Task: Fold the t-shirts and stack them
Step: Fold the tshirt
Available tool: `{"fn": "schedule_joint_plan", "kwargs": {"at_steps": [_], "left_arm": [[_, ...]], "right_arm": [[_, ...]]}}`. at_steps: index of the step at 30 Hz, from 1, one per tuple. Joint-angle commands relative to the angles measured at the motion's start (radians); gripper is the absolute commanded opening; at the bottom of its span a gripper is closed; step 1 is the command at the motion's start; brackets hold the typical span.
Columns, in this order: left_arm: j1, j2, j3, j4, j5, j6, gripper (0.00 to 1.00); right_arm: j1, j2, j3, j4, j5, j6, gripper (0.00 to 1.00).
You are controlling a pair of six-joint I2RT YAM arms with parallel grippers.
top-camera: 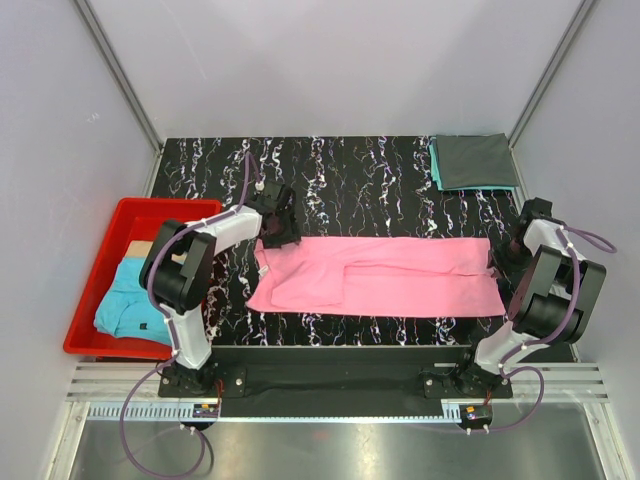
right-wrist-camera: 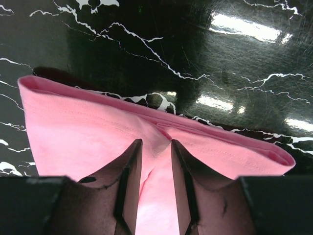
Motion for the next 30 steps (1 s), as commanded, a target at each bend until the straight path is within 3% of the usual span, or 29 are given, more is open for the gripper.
{"fn": "schedule_joint_plan", "kwargs": {"at_steps": [1, 13, 14, 16, 17, 30], "left_arm": [[0.006, 0.046, 0.005, 0.041, -0.014, -0.009, 0.58], [0.006, 0.053, 0.002, 0.044, -0.012, -0.009, 0.58], [0.006, 0.053, 0.002, 0.044, -0.014, -0.007, 0.58], [0.006, 0.055, 0.004, 0.039, -0.021, -0.006, 0.58], [0.006, 0.061, 0.007, 0.038, -0.026, -0.004, 0.58], [0.014, 0.092, 0.036, -0.013, -0.056, 0.003, 0.59]], "right_arm": [[0.005, 0.006, 0.010, 0.012, 0.048, 0.026, 0.34], [0.005, 0.020, -0.010, 0.021, 0.034, 0.037, 0.33], [0.005, 0.020, -0.011, 0.023, 0.037, 0.036, 0.30], [0.005, 0.015, -0.016, 0.027, 0.058, 0.031, 0.02], [0.005, 0.010, -0.014, 0.027, 0.069, 0.025, 0.00], [0.005, -0.082, -0.060, 0.092, 0.164, -0.082, 0.00]]}}
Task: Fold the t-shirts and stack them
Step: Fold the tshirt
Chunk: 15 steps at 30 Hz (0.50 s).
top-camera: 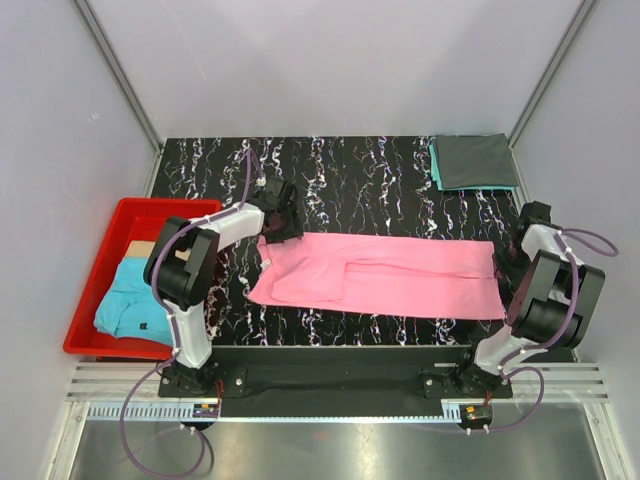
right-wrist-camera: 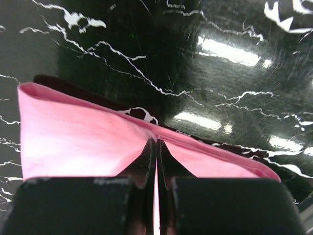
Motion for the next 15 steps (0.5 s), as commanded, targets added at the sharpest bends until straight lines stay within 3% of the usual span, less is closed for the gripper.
{"fn": "schedule_joint_plan", "kwargs": {"at_steps": [1, 7, 10, 12, 15], "left_arm": [[0.012, 0.048, -0.005, -0.050, -0.053, 0.003, 0.59], [0.019, 0.005, 0.027, -0.063, 0.008, 0.015, 0.60], [0.019, -0.056, 0.053, -0.076, 0.116, 0.043, 0.61], [0.016, -0.103, 0.074, -0.130, 0.136, 0.067, 0.64], [0.015, -0.171, 0.065, -0.185, 0.122, 0.089, 0.65]], "right_arm": [[0.005, -0.055, -0.008, 0.040, 0.079, -0.035, 0.00], [0.005, -0.090, -0.034, 0.071, 0.042, -0.055, 0.00], [0.005, -0.093, 0.000, 0.036, 0.021, -0.073, 0.13], [0.005, -0.098, 0.040, -0.018, 0.027, -0.085, 0.27], [0.005, -0.130, 0.072, -0.067, 0.013, -0.096, 0.32]]}}
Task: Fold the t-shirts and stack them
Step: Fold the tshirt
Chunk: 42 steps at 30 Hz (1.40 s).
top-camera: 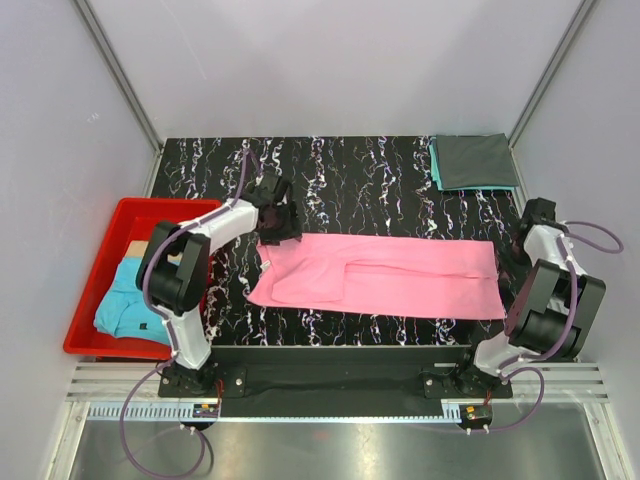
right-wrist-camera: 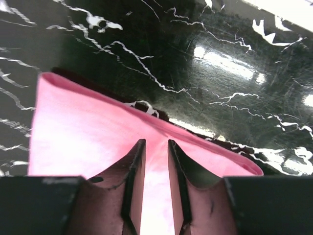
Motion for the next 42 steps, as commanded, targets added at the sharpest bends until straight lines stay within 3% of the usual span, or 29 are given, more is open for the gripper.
{"fn": "schedule_joint_plan", "kwargs": {"at_steps": [1, 5, 10, 14, 20, 23, 32, 42], "left_arm": [[0.003, -0.175, 0.030, -0.076, 0.028, 0.050, 0.65], [0.004, -0.295, -0.037, -0.130, 0.012, 0.093, 0.65], [0.014, -0.411, -0.195, -0.084, 0.145, 0.089, 0.64], [0.029, -0.416, -0.304, -0.024, 0.267, 0.033, 0.59], [0.029, -0.500, -0.378, -0.095, 0.126, 0.044, 0.59], [0.029, -0.537, -0.383, -0.122, 0.066, 0.058, 0.61], [0.035, -0.499, -0.380, -0.115, 0.110, 0.032, 0.63], [0.096, -0.335, -0.217, -0.107, 0.098, 0.047, 0.63]], "right_arm": [[0.006, -0.079, 0.070, -0.061, -0.007, -0.034, 0.33], [0.038, -0.158, 0.059, -0.035, -0.117, -0.073, 0.31], [0.274, -0.199, 0.006, 0.167, -0.462, -0.136, 0.24], [0.460, -0.062, 0.065, 0.307, -0.611, -0.113, 0.08], [0.638, 0.162, 0.167, 0.394, -0.743, -0.120, 0.00], [0.683, 0.209, 0.124, 0.466, -0.745, -0.113, 0.00], [0.698, 0.315, -0.076, 0.715, -0.849, -0.120, 0.00], [0.697, 0.172, -0.091, 0.606, -0.848, -0.160, 0.01]]}}
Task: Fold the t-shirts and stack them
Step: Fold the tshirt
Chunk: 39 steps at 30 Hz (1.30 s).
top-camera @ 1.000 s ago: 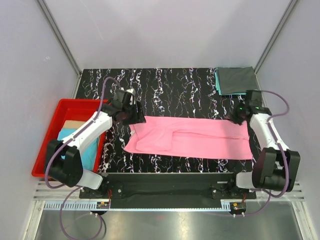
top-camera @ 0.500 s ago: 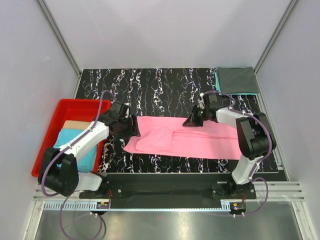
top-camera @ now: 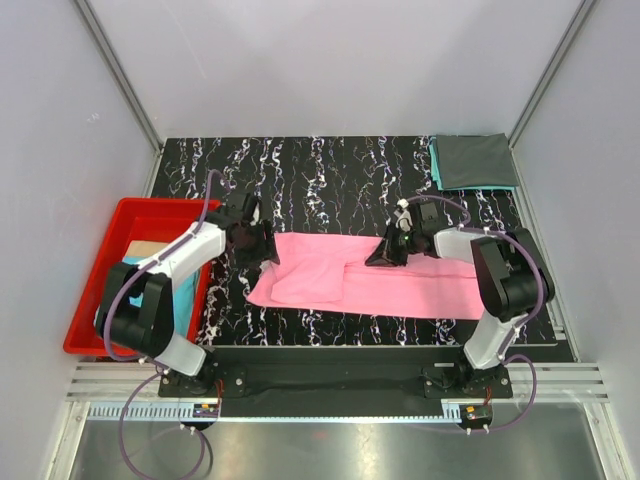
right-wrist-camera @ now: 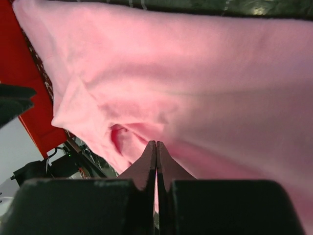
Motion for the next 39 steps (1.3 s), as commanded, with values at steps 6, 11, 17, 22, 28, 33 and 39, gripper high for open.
{"fn": "schedule_joint_plan", "kwargs": {"at_steps": [6, 11, 17, 22, 28, 33, 39], "left_arm": [[0.049, 0.099, 0.106, 0.087, 0.073, 0.037, 0.62], [0.059, 0.154, 0.163, 0.125, 0.119, 0.051, 0.58], [0.069, 0.257, 0.285, 0.036, 0.018, 0.049, 0.52], [0.086, 0.274, 0.318, 0.085, 0.037, 0.037, 0.36], [0.100, 0.375, 0.381, 0.075, 0.010, 0.040, 0.19], [0.106, 0.438, 0.398, 0.058, -0.058, 0.046, 0.17], [0.106, 0.445, 0.396, 0.059, -0.079, 0.046, 0.17]], "right_arm": [[0.003, -0.111, -0.003, -0.027, 0.019, -0.047, 0.02], [0.003, -0.045, -0.056, 0.027, 0.034, -0.052, 0.01], [0.005, -0.066, -0.036, -0.052, 0.111, -0.096, 0.02], [0.015, -0.193, -0.007, -0.117, 0.140, -0.054, 0.14], [0.086, -0.214, 0.008, -0.079, 0.163, 0.064, 0.34], [0.170, -0.140, 0.059, -0.039, 0.184, 0.135, 0.31], [0.213, -0.051, 0.178, -0.008, 0.140, 0.166, 0.19]]}}
